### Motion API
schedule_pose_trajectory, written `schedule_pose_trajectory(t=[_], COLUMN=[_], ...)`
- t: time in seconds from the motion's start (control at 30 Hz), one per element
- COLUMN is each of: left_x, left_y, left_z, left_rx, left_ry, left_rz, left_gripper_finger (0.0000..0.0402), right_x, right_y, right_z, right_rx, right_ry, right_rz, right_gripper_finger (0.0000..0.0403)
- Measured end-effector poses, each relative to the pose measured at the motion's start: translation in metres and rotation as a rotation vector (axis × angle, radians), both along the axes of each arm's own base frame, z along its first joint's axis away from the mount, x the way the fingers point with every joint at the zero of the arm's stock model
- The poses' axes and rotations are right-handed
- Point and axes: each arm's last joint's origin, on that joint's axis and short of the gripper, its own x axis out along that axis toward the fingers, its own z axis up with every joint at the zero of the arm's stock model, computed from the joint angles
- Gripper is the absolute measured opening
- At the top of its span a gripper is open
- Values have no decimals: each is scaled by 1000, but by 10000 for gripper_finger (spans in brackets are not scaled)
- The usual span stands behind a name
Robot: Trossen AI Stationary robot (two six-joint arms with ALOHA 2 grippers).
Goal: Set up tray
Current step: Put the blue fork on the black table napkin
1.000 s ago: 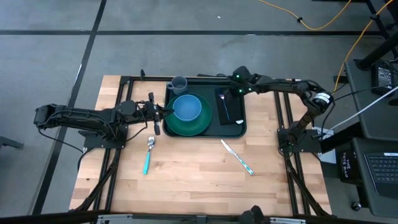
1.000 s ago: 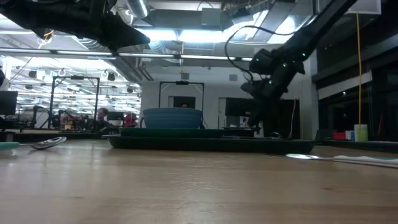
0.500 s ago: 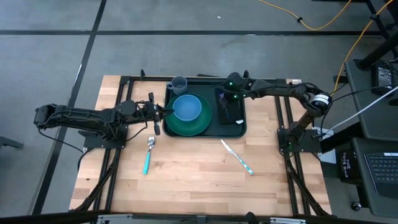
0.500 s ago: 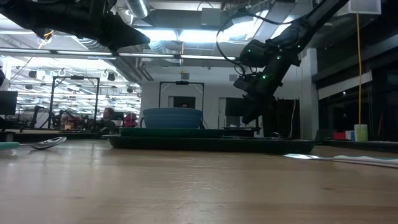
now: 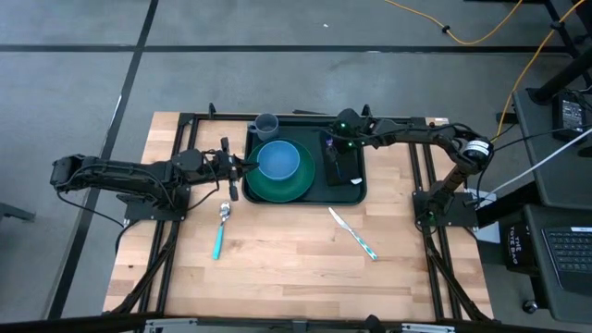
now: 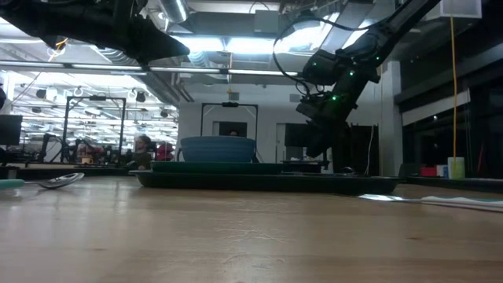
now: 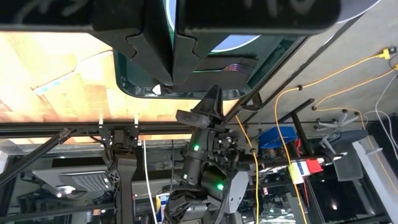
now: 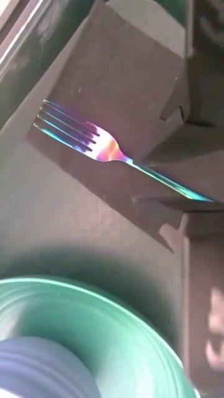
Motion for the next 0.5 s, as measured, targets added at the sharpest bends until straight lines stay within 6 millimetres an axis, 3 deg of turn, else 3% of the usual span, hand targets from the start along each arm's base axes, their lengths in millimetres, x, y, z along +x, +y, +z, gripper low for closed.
schedule_pose_trajectory(t=[0.17,0.5], left_x=[0,0], left_y=[0,0], left_z=[0,0], left_rx=[0,-1], left_ry=[0,0], left_rz=[0,0], left_gripper_finger=[7,7], right_x=[0,0], right_y=[0,4], right_z=[0,-3], right_rx=[1,-42], right_ry=[0,40], right_rz=[0,-25], right_gripper_finger=[115,114])
